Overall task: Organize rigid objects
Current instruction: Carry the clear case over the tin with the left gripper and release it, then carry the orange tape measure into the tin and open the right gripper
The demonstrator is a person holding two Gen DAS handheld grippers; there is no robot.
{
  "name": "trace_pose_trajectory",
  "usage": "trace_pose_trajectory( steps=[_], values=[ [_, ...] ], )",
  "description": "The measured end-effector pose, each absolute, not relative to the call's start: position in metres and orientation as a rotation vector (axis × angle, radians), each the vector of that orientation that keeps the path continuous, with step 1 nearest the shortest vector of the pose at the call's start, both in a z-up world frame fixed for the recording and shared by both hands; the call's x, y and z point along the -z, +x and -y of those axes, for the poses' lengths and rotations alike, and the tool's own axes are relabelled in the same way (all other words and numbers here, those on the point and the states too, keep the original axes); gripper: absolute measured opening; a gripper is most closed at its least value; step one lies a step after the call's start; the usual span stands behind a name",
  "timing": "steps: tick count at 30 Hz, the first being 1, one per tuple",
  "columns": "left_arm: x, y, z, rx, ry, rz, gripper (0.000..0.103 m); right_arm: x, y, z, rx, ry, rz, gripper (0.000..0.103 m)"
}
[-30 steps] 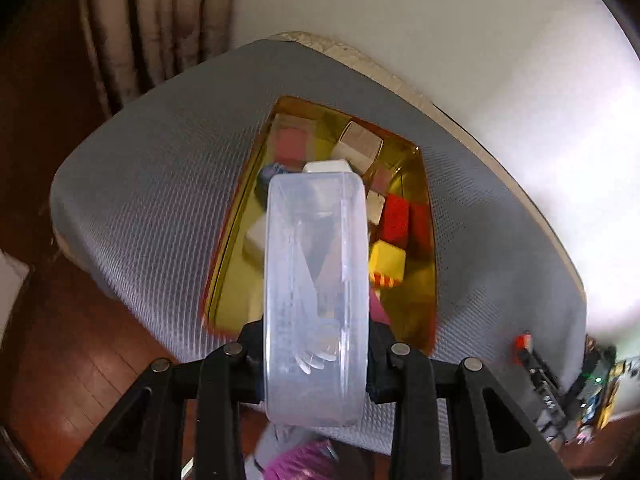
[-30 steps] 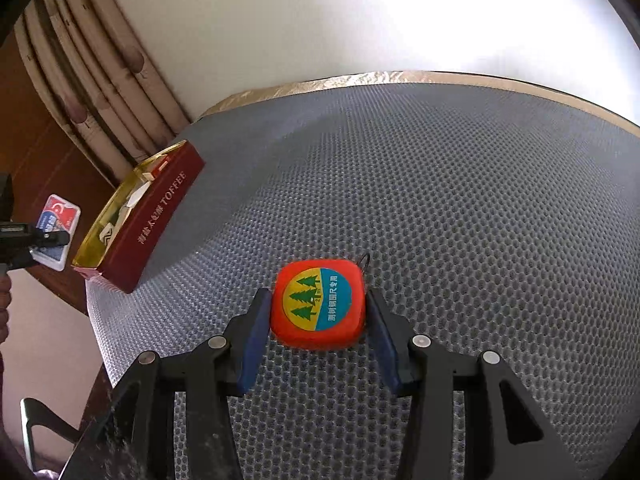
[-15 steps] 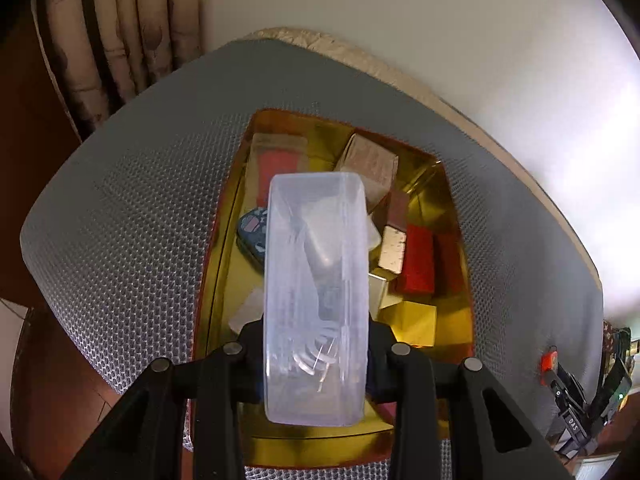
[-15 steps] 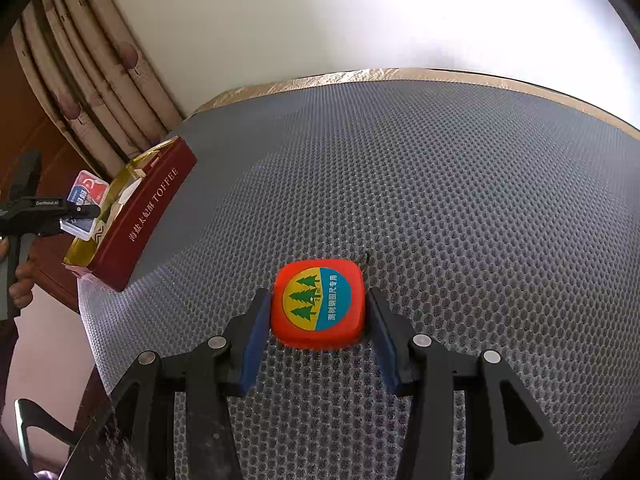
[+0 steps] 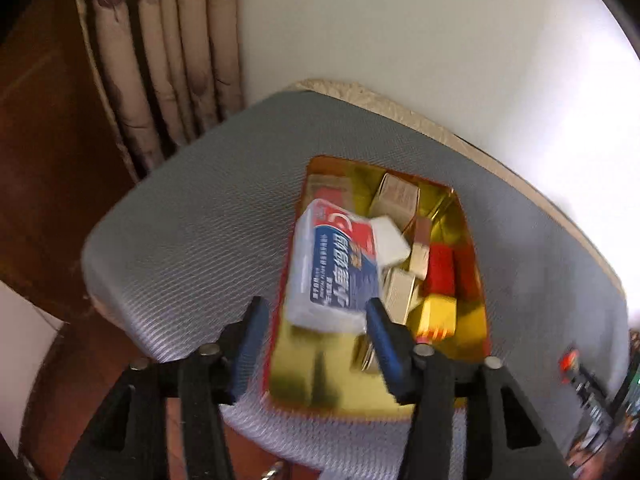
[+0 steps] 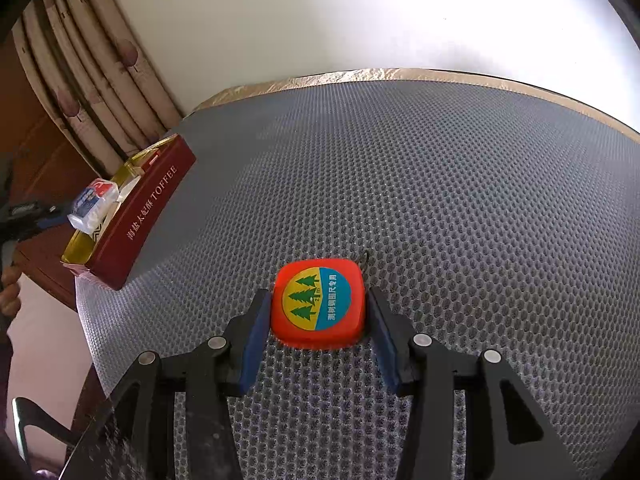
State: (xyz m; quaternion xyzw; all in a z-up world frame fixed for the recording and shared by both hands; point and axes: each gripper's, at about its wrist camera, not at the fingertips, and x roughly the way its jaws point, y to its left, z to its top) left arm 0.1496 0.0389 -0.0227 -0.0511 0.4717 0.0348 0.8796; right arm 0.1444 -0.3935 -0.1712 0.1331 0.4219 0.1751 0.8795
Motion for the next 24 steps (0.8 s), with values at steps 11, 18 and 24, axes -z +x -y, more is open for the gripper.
trace_pose_trajectory(
  steps=[11,18,24],
  values=[
    [0.042,0.068,-0.06,-0.049,-0.279,-0.967,0.056,0.165,0.157,0.407,-0.393,0.423,-0.947,0.045],
    [0.044,0.058,-0.048,-0.059,-0.184,-0.931,0.056,0.13,0.156,0.391,-0.488,0.534,-0.923,0.045],
    [0.052,0.059,-0.036,-0.052,-0.115,-0.926,0.056,0.076,0.167,0.325,-0.656,0.49,-0.883,0.045]
  ],
)
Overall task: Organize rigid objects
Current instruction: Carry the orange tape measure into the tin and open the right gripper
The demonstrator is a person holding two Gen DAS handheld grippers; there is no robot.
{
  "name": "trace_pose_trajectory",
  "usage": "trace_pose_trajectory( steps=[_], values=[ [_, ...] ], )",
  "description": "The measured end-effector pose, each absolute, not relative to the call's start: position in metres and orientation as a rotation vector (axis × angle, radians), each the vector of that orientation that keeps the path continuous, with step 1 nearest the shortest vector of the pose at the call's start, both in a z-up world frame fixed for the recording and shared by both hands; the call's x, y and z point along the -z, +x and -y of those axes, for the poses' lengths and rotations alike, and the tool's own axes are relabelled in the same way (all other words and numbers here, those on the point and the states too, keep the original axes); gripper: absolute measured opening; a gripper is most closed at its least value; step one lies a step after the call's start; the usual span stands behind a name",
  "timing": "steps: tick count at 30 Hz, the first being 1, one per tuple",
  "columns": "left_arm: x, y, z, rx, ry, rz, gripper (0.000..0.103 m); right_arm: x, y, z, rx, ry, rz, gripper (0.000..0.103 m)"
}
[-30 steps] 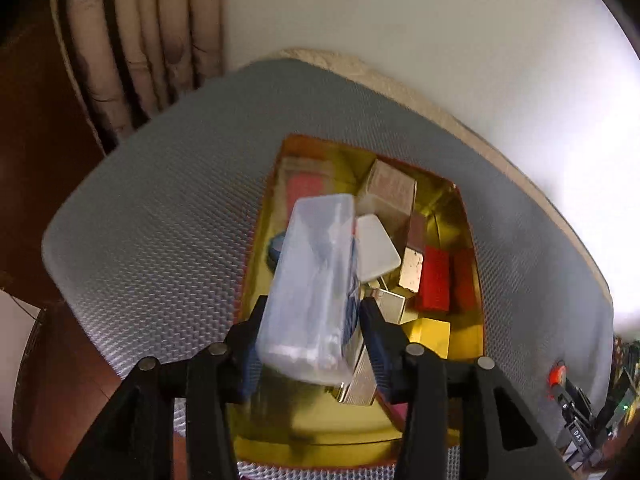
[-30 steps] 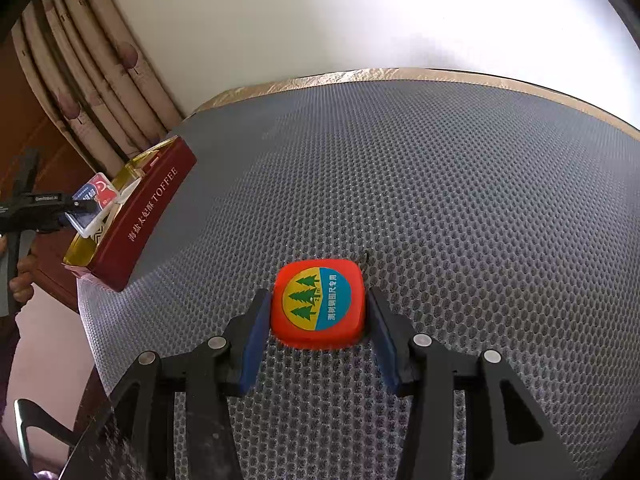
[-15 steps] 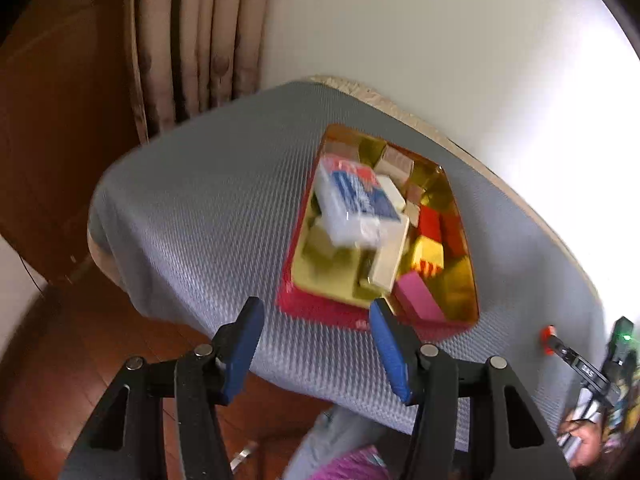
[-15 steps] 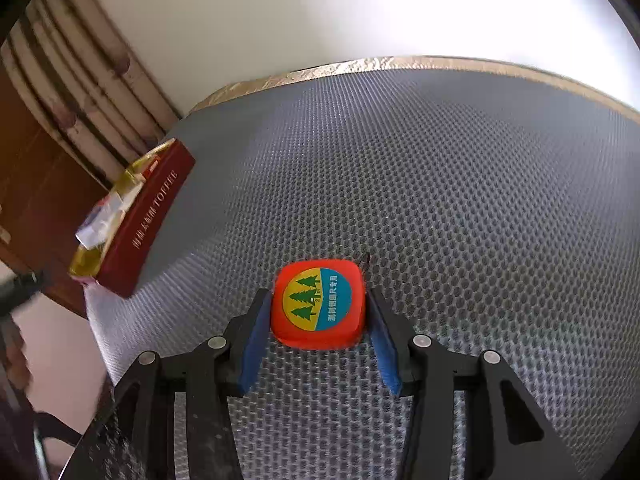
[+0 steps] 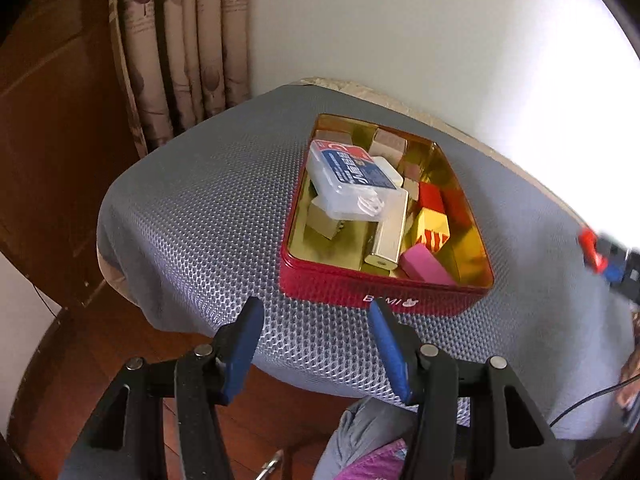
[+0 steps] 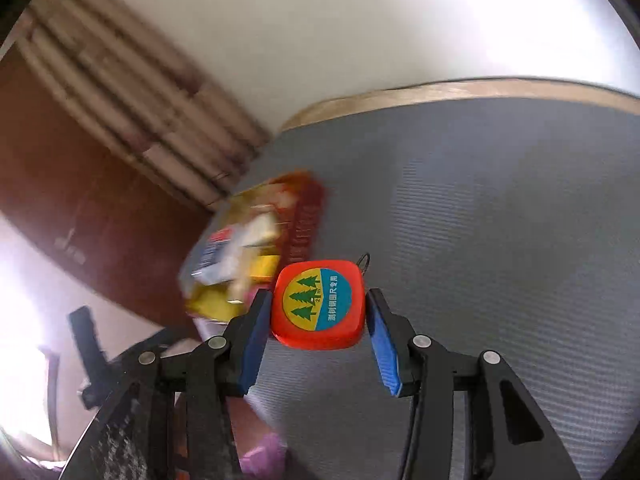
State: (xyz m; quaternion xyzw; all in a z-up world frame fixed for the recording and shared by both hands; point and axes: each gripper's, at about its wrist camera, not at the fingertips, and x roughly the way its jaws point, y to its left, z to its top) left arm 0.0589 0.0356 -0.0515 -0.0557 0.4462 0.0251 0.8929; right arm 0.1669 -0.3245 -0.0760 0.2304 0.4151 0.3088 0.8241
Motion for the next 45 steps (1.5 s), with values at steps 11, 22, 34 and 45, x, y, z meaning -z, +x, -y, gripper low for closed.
trace_pose_trajectory(
  steps=[11,22,34,45],
  values=[
    [0.054,0.059,-0.033,-0.044,-0.062,-0.947,0.056,0.075,0.196,0.186,-0.79,0.335,-0.934,0.045],
    [0.058,0.061,-0.04,-0.079,-0.071,-0.971,0.056,0.087,0.205,0.147,-0.77,0.29,-0.96,0.045],
    [0.061,0.063,-0.038,-0.086,-0.055,-0.992,0.056,0.097,0.209,0.14,-0.751,0.285,-0.97,0.045],
    [0.063,0.066,-0.04,-0.095,-0.063,-0.996,0.056,0.077,0.198,0.141,-0.735,0.256,-0.865,0.045]
  ],
)
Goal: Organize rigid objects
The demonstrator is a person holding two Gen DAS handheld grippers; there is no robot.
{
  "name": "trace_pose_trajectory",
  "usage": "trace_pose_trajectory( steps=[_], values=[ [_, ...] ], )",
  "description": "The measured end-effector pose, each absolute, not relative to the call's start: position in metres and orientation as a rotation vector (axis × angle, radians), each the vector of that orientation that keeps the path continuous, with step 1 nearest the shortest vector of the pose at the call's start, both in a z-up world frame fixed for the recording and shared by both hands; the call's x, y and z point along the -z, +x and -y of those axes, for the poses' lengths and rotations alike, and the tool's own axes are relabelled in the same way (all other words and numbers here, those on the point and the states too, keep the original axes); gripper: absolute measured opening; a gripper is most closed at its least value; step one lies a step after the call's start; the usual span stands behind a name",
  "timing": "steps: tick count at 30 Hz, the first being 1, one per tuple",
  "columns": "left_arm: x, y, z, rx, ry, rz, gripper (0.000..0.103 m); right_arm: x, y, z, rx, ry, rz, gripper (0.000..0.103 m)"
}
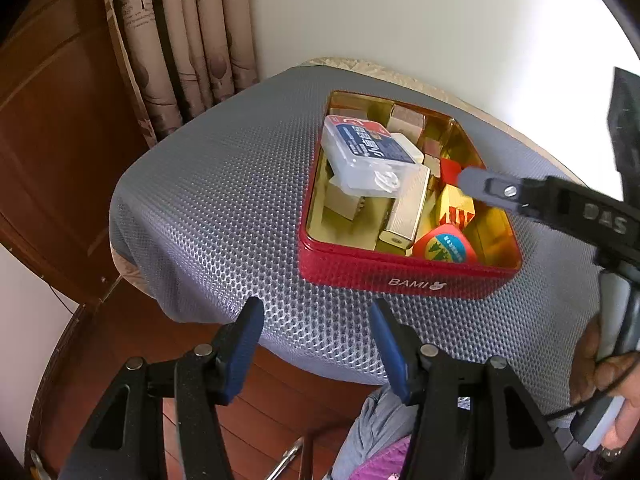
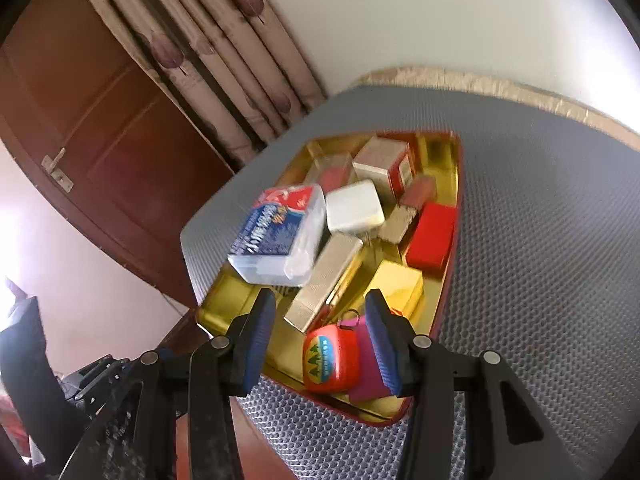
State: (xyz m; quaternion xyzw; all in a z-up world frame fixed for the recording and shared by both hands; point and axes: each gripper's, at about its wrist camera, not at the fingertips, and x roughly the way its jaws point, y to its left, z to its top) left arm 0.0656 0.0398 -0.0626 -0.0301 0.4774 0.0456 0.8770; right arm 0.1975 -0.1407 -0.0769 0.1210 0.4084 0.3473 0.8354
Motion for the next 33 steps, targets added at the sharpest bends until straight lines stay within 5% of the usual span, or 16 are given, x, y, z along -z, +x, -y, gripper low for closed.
trace_pose_trajectory(
  steps=[4,9,12,18,33],
  values=[
    [0.061,0.065,-0.041,-0.098,-0.071,-0.984,0.056,0.059,0.177,0.147,-0.684,0.217,-0.753,0.06],
    [0.054,0.061,-0.045,-0.104,-0.109,-0.937,0.056,0.042,0.138,0.16,-0.525,0.147,-0.556,0.095],
    [0.046,0.054,-0.049,-0.107,-0.143,-0.873,0.056,0.035,0.113,0.163,-0.449,0.105,-0.442,0.1],
    [0.032,0.042,-0.051,-0.126,-0.16,-0.745,0.056,0.021,0.082,0.171,-0.362,0.139,-0.312,0.103],
    [0.015,0.022,-0.035,-0.147,-0.069,-0.622,0.056,0.015,0.055,0.18,-0.317,0.121,-0.323,0.103]
  ],
)
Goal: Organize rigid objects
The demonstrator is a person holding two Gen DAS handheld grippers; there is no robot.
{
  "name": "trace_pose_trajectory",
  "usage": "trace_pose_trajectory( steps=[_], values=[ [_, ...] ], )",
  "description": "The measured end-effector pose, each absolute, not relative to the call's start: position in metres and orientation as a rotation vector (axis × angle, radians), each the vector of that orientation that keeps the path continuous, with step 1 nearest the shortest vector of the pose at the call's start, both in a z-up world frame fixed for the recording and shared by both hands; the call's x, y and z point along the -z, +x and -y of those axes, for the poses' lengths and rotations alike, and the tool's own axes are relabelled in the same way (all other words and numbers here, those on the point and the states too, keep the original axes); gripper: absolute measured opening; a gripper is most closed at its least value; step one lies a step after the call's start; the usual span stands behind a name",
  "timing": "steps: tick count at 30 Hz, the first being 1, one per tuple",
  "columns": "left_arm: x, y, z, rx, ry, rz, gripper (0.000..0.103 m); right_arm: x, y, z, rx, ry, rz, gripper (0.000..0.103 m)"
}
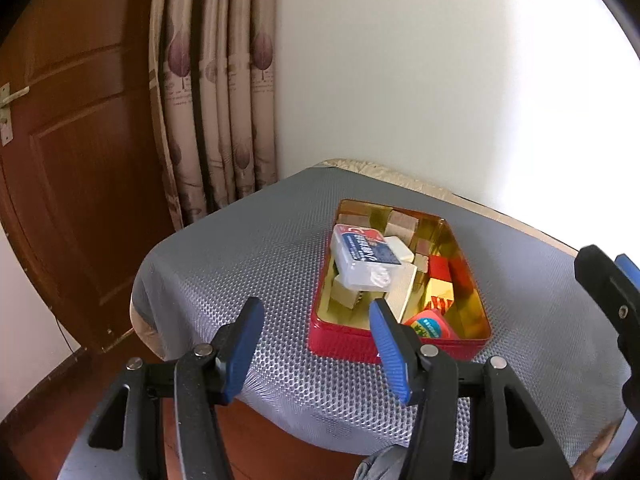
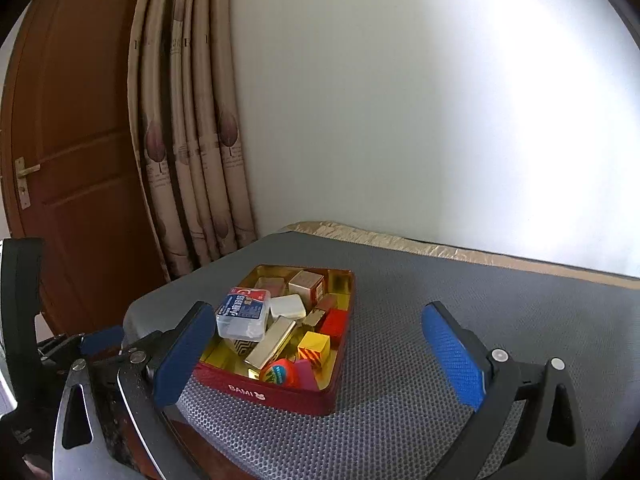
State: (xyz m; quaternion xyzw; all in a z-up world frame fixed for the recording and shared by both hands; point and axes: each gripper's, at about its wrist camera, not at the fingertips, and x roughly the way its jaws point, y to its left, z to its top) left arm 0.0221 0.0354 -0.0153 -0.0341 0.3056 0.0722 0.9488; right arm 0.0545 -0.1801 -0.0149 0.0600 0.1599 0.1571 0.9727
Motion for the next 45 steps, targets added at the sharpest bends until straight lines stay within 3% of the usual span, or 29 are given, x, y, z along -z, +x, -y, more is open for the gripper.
trace_pose_trajectory(
  steps=[13,19,28,38,45],
  values=[
    [0.004,0.013,-0.025,-0.095,-0.046,-0.572,0.056,0.012,0.037,0.172,-0.294,0.102,-0.284,0.103],
    [0.006,0.012,-0.024,-0.107,-0.034,-0.559,0.056,0.023,0.048,0.165,-0.26,0.101,-0.383,0.103],
    [0.014,0.016,-0.027,-0.091,-0.053,-0.586,0.056,0.035,0.044,0.16,-0.255,0.094,-0.371,0.103],
    [0.012,0.007,-0.01,-0.092,0.069,-0.515,0.056,0.027,0.026,0.164,-0.116,0.089,-0.25,0.103],
    [0.013,0.015,-0.021,-0.092,-0.006,-0.588,0.056,0.028,0.031,0.165,-0.092,0.106,-0.277,0.103]
  ],
)
